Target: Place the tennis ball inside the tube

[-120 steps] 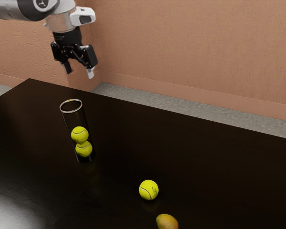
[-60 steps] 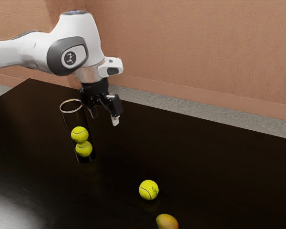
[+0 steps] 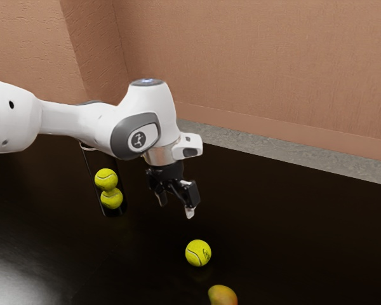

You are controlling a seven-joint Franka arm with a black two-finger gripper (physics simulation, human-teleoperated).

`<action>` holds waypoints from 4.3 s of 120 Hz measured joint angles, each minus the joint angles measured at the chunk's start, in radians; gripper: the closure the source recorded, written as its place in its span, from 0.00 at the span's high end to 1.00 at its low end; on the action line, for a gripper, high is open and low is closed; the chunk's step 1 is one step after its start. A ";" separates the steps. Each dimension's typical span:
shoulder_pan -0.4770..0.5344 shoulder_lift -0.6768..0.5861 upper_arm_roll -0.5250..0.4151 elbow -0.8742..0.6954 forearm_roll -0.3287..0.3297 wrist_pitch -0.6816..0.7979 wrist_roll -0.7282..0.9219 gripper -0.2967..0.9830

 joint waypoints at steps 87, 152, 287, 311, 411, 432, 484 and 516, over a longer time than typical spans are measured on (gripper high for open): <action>-0.030 0.149 -0.050 -0.065 -0.038 0.199 -0.013 0.77; -0.039 0.254 -0.047 -0.014 -0.008 0.233 -0.006 0.77; -0.014 0.019 -0.045 -0.008 0.040 0.128 -0.035 0.42; 0.056 -0.040 -0.042 0.141 0.081 -0.053 -0.036 0.41; 0.369 -0.078 -0.049 0.356 0.185 -0.342 0.057 0.41; 0.449 -0.052 -0.041 0.369 0.194 -0.354 0.092 0.41; 0.528 -0.002 -0.038 0.375 0.200 -0.350 0.146 0.42; 0.519 0.017 -0.042 0.382 0.203 -0.346 0.164 0.41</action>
